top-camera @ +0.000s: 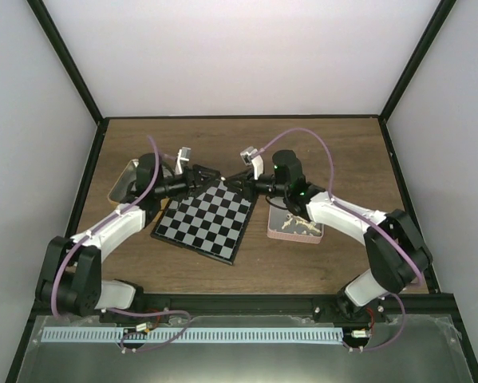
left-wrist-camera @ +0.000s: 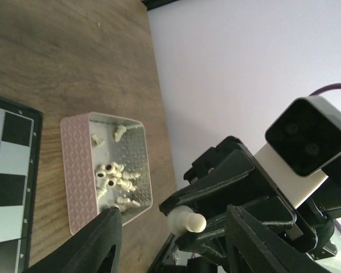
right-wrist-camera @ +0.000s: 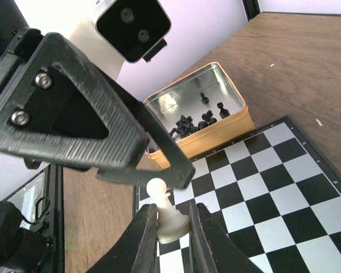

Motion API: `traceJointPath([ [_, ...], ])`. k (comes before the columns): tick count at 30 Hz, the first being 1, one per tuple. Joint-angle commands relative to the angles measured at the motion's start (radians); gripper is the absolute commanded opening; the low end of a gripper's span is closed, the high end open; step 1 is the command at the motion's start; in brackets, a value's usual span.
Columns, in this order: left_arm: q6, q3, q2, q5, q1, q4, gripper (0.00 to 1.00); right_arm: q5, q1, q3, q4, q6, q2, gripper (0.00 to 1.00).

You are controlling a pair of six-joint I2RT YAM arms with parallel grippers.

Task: Set up the chess pieces on the board
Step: Place the chess piece on the chessboard.

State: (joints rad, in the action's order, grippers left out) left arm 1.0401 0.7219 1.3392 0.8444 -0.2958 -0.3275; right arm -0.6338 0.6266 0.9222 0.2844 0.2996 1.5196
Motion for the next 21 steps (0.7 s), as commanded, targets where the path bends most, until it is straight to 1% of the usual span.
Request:
traceJointPath([
  [1, -0.017, 0.061, 0.043, 0.058, -0.036, 0.015, 0.49, 0.026, 0.008, 0.047, 0.015, -0.022, 0.016, 0.13],
  [4, -0.034, 0.073, 0.061, 0.055, -0.049, 0.023, 0.45, 0.02, 0.008, 0.049, 0.018, -0.022, 0.022, 0.13],
  [7, -0.031, 0.078, 0.077, 0.054, -0.049, 0.015, 0.38, 0.022, 0.009, 0.049, 0.012, -0.026, 0.026, 0.13],
  [17, -0.044, 0.086, 0.106, 0.042, -0.048, 0.022, 0.05, 0.028, 0.008, 0.072, -0.015, -0.041, 0.058, 0.13],
  [19, -0.052, 0.089, 0.103, 0.04, -0.049, 0.035, 0.04, 0.034, 0.008, 0.078, -0.019, -0.033, 0.063, 0.14],
  [20, -0.063, 0.09, 0.102, 0.033, -0.048, 0.054, 0.04, 0.042, 0.008, 0.081, -0.024, -0.026, 0.063, 0.2],
  [21, -0.098, 0.098, 0.098, 0.02, -0.048, 0.091, 0.04, 0.05, 0.008, 0.085, -0.035, -0.017, 0.065, 0.32],
])
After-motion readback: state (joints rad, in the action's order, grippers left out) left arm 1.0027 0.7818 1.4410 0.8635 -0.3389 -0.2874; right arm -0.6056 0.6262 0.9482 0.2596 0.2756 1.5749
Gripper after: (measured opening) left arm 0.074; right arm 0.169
